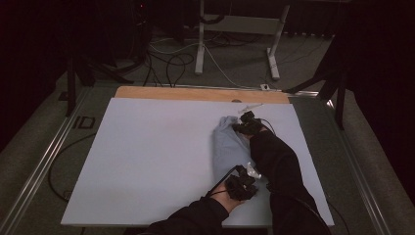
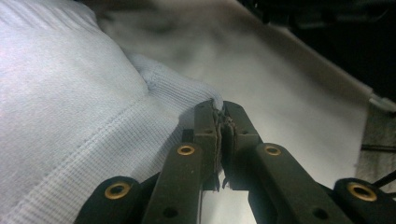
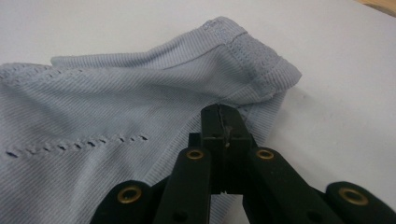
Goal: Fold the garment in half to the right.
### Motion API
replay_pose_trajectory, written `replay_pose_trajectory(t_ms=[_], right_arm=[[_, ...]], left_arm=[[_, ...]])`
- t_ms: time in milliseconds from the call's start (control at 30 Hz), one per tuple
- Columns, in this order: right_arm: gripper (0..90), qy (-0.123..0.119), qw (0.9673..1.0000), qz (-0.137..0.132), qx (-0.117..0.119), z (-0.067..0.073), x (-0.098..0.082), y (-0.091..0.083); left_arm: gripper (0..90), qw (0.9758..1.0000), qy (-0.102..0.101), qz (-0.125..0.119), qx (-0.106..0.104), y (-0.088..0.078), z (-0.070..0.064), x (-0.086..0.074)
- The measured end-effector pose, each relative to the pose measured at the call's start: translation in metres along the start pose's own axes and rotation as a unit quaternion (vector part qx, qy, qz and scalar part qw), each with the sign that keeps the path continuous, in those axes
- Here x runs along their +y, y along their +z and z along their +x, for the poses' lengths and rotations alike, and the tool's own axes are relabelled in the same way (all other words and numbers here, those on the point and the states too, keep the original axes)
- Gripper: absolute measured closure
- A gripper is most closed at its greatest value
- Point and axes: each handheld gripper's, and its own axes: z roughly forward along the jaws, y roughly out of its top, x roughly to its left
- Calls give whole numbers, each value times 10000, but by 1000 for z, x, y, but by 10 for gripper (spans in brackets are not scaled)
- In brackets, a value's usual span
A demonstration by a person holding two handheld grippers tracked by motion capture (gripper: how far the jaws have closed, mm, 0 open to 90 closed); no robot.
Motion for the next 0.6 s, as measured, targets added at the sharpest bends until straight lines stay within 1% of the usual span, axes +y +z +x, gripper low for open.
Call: replay_pose_trajectory(t_ms=[133,233,300,367,400,433,500,567,600], right_arm=[[900,-45,10000,46,-38,1,1,0],[900,-111,9999,78,-85,2,2,-2],[856,-140,9999,-27,-48,2,4,-8],[780,-111,9998,-147,-25,1,7,-16],[722,-60,9997,-222,24,1,9,-21],[672,-55,9996,-286,22,0,11,-26],[541,-52,9990,-438,15,2,15,-37],[426,-39,9984,-556,4,4,18,-46],[366,-10,9979,-645,16,5,19,-50]], left_arm=[[858,10000,59,-14,-6,2,0,-1],[859,10000,39,-17,-34,2,1,-1],[859,10000,46,11,-32,2,1,0],[858,10000,31,21,-34,2,1,0],[858,10000,36,29,-37,2,1,0],[857,10000,13,26,-46,2,1,1],[853,10000,-2,29,-62,2,2,1],[839,9999,-33,19,-150,1,3,2],[830,9997,-54,-14,-228,0,4,2]])
